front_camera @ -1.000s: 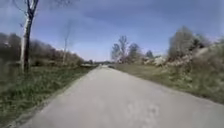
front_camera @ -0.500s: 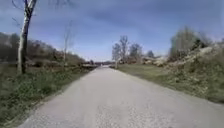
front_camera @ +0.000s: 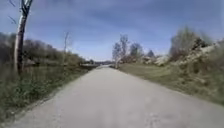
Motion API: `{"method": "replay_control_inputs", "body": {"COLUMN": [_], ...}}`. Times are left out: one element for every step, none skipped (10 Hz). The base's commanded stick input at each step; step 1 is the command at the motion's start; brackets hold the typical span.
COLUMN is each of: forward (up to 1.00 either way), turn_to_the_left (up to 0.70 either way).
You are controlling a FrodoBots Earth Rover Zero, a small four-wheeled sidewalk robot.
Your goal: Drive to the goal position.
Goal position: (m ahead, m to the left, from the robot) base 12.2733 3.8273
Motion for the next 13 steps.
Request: {"method": "replay_control_inputs", "body": {"forward": [0.85,0.85,0.85,0.85,0.85,0.85,0.85,0.85,0.85,0.85,0.85,0.85,0.85], "turn_to_the_left": [0.0,0.0,0.0,0.0,0.0,0.0,0.0,0.0,0.0,0.0,0.0,0.0,0.0]}}
